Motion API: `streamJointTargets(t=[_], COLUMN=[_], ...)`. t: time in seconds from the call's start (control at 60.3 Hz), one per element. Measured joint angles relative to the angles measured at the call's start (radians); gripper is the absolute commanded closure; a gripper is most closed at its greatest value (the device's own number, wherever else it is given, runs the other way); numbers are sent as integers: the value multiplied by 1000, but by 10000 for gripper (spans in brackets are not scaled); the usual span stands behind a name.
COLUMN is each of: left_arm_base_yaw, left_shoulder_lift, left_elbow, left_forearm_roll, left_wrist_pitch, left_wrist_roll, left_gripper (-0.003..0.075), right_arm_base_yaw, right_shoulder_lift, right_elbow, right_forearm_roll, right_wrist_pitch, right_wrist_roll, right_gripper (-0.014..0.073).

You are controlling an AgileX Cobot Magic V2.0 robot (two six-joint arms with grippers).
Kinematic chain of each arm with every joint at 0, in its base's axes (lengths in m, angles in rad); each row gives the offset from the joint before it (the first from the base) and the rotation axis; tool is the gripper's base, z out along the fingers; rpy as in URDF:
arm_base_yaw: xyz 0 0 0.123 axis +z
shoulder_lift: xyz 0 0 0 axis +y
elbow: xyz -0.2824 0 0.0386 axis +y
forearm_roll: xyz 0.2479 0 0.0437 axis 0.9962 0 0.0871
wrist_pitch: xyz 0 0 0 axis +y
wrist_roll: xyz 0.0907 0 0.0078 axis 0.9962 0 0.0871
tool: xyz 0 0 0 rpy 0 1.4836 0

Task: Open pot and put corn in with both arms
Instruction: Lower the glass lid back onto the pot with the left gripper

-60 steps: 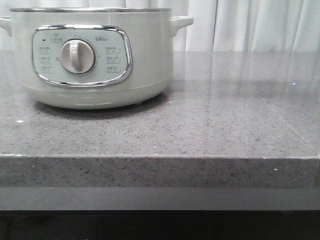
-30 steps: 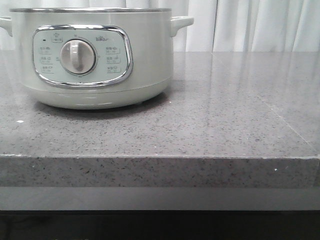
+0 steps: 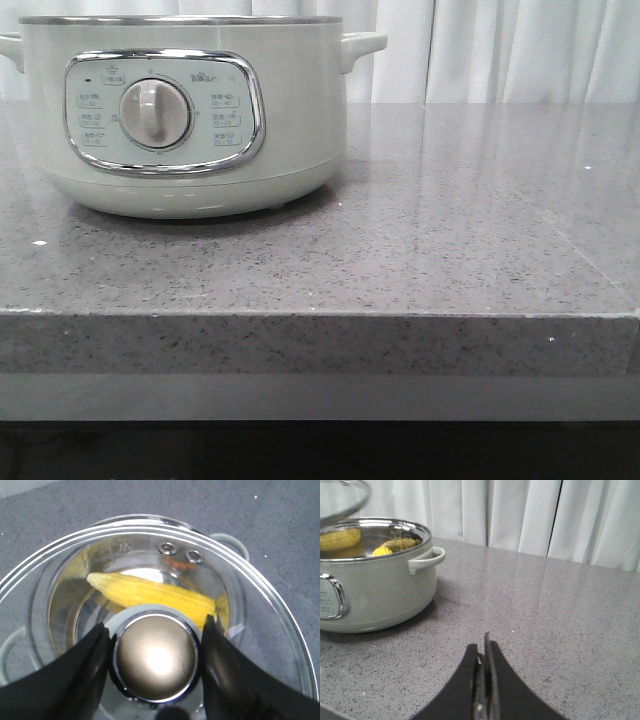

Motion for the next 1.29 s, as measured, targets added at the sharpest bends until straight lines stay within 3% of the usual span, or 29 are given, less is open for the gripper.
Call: streamJointTargets(t=[0.199,0.381,1.293], left_arm_base_yaw=[0,0,8], left_shoulder_lift=[214,328,359], left_elbow=[-174,-235,-239], left_forearm_roll=[0,-10,-38], left_wrist_pitch=[-11,-15,-1], left_wrist_roll=[0,0,-17], left_gripper=[552,552,552], right_arm_base_yaw=[0,0,0], right_shoulder_lift=[-6,-6,-6], right_elbow=[1,1,1], right_forearm_roll=[0,-2,-6], right_wrist_pitch=[2,2,2], right_wrist_roll=[0,0,0], right_gripper=[662,662,662])
